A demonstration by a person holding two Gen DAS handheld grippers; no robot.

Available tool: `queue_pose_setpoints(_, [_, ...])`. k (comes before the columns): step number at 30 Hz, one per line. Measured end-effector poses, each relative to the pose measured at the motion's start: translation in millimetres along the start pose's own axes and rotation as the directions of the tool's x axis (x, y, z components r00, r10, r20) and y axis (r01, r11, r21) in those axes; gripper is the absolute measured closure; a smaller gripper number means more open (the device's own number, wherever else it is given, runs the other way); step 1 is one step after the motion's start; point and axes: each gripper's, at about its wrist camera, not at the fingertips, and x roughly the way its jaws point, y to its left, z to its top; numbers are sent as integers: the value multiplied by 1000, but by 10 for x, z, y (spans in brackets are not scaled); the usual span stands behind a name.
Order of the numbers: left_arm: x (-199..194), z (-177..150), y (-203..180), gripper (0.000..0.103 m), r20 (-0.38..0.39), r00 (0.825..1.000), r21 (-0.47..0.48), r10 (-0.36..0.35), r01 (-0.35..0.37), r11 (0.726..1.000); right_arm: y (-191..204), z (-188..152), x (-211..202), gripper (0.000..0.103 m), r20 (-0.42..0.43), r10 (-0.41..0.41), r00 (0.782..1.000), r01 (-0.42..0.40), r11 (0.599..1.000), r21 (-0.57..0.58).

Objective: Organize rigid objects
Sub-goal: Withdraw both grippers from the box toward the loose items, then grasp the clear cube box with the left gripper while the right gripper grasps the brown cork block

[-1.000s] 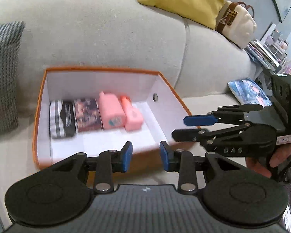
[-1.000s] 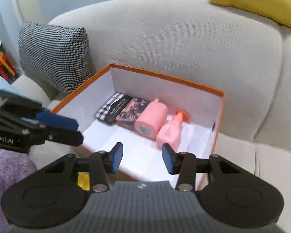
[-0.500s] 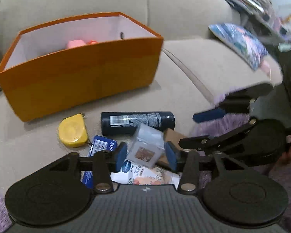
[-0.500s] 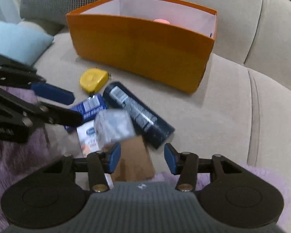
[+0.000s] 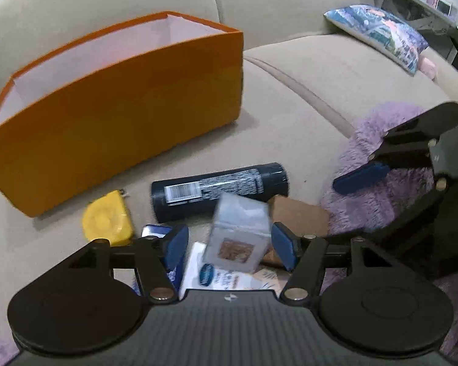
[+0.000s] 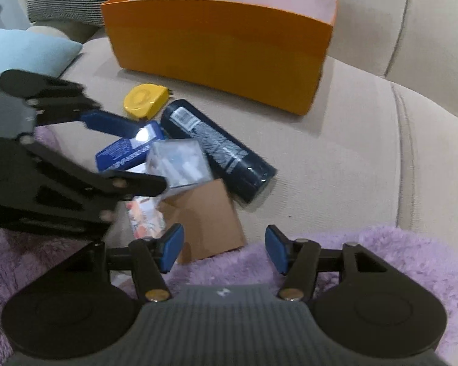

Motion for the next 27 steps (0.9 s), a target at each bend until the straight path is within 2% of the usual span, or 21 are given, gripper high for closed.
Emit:
queue_pose_setpoints(3, [83,29,26,35,-13,999,-47,-35,35,998,47,9,46,41,-15,1,1000,-2,1000,-25])
queue_pose_setpoints(6, [113,28,24,45,-16,999,-56,-30,29,998,101,25,94,41,-32,-7,999,5,999,-54])
queue_pose_setpoints(16, [-48,-83,160,46,-8,1000,-136,-26,25,990,283,82,273,35,-76,-56,996,44,989,-144])
queue_pose_setpoints(21, [-133,-173,228,46,-18,1000,-168,-19,16,986,325,114,357,40,-96,-71,993,55,986,-159])
queue_pose_setpoints(27, [-127,-213,276,46,-34,999,-185,-30,24,983,364,130,449,40,-117,-93,989,70,980,-186])
